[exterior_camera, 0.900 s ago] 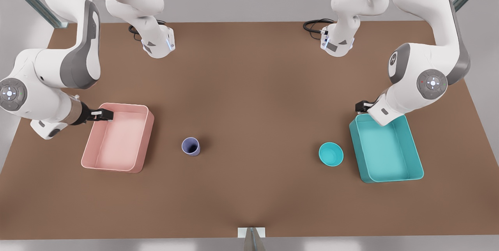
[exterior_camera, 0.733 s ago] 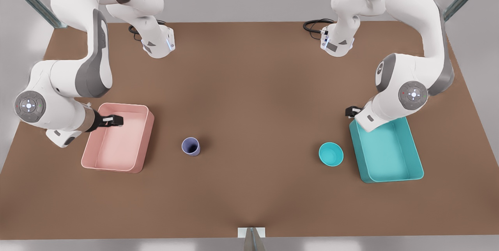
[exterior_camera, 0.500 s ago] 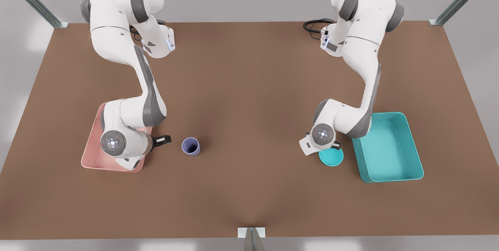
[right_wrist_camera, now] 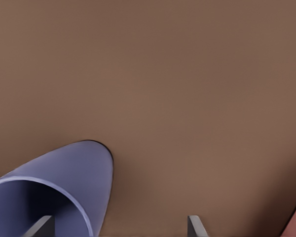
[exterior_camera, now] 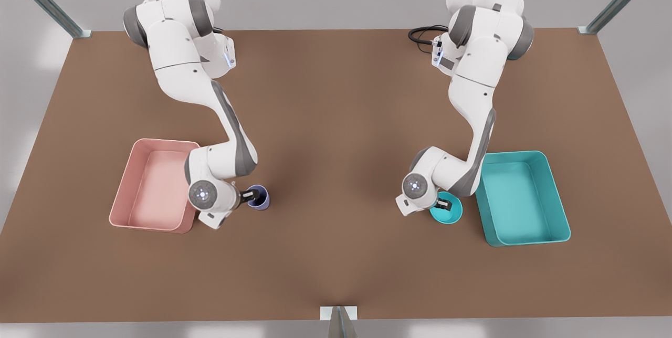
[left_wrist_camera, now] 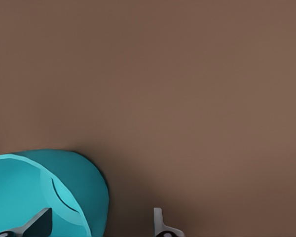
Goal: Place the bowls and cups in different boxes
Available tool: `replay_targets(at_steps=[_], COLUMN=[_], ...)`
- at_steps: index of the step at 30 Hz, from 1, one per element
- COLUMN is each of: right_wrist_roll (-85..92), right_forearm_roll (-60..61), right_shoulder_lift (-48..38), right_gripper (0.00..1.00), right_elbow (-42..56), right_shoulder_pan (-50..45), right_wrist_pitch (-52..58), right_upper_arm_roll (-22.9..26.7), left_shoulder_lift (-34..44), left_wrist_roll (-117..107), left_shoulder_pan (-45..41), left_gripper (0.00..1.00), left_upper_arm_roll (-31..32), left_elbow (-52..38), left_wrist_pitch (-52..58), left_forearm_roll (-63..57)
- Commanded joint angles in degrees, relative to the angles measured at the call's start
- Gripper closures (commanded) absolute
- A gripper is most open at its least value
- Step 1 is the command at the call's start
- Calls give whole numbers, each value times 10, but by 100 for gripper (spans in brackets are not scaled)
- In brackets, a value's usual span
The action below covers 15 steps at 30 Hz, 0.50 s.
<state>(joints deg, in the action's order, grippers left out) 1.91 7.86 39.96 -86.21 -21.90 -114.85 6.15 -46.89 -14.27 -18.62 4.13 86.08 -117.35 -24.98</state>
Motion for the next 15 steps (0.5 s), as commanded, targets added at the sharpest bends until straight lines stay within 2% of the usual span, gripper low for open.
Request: replay_targets(at_steps=[1,2,5,6,7,8,11,13,15], right_wrist_roll=[-31,-31,-43,-44,-43,-43,-43,-42,-42], right_forearm_roll=[3,5,4,4,4,4,4,3,2], right_shoulder_lift=[-2,-1,6,8,11,14,19,19,18], right_gripper=[0,0,0,0,0,5,43,63,78], right_elbow=[-12,-13,-13,-13,-13,-13,-13,-10,-5], right_shoulder_pan=[-2,-3,-7,-7,-7,-7,-7,-6,-6], right_wrist_pitch=[-55,-55,-59,-59,-60,-61,-62,-62,-61], right_upper_arm_roll=[0,0,0,0,0,0,0,0,0], left_shoulder_lift=[-3,-3,-3,-3,-2,0,13,31,81], left_wrist_roll=[-64,-64,-63,-63,-63,-64,-79,-79,-79], left_shoulder_pan=[2,2,5,5,6,7,7,8,8], left_gripper=[0,9,50,56,66,77,79,79,79], left_upper_arm_roll=[0,0,0,0,0,0,0,0,-1], left_elbow=[1,1,1,1,-1,-1,-3,-3,-4], left_wrist_pitch=[-29,-28,-27,-27,-27,-27,-22,-10,70], left_forearm_roll=[3,3,3,4,35,39,40,67,62])
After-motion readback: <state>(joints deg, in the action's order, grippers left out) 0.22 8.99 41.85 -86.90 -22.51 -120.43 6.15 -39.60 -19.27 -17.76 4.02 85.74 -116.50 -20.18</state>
